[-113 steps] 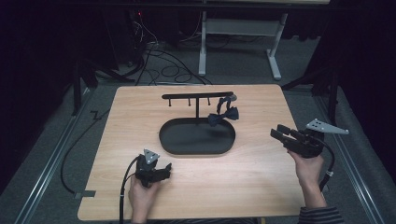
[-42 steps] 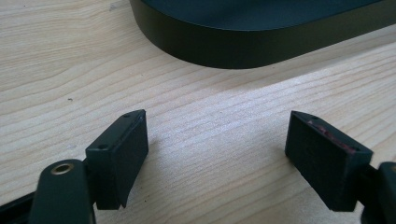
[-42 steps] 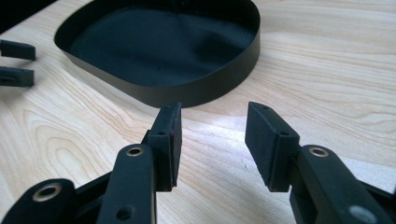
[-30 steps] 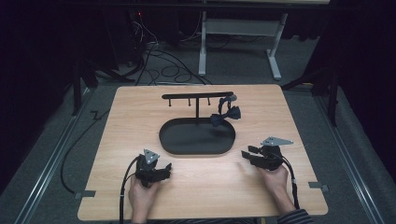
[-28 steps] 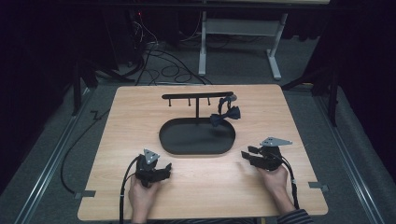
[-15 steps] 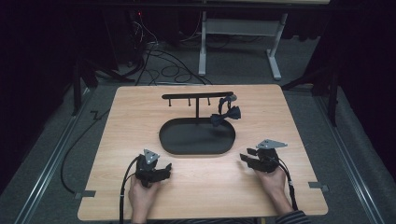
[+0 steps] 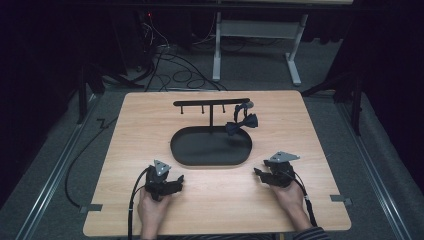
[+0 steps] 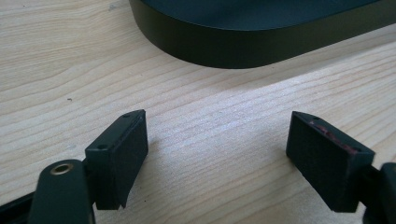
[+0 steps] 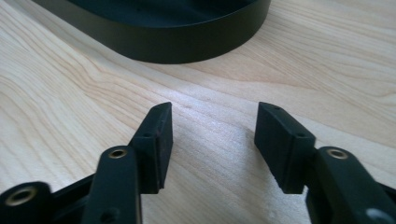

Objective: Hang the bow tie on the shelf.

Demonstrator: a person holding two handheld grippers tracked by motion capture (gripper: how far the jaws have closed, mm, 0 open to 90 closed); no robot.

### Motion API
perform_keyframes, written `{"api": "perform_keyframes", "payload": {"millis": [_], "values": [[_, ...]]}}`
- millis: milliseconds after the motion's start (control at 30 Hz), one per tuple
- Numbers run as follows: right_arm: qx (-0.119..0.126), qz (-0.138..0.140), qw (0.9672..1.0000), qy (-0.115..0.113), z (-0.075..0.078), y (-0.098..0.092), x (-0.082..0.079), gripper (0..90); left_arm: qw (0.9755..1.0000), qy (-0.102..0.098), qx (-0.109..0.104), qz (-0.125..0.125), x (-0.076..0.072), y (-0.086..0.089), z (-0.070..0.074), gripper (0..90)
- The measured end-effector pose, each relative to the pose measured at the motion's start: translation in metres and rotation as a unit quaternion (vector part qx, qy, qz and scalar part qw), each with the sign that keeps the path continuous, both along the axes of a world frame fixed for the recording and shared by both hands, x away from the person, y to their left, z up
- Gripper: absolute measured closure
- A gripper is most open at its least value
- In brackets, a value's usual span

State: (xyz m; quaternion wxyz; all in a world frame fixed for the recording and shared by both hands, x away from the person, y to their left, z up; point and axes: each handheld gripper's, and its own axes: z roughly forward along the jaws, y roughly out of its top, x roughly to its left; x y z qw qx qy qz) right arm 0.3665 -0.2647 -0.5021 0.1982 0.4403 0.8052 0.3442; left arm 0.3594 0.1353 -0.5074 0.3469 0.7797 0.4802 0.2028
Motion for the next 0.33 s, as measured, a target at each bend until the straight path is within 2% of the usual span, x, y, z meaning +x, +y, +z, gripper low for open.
{"api": "perform_keyframes", "payload": {"millis": [333], "values": [[0.001, -0.005, 1.0, 0.003, -0.0002, 0.0001, 0.0006, 39.5, 1.0, 0.0, 0.0, 0.0, 0.0, -0.0001, 0.0, 21.2]]}}
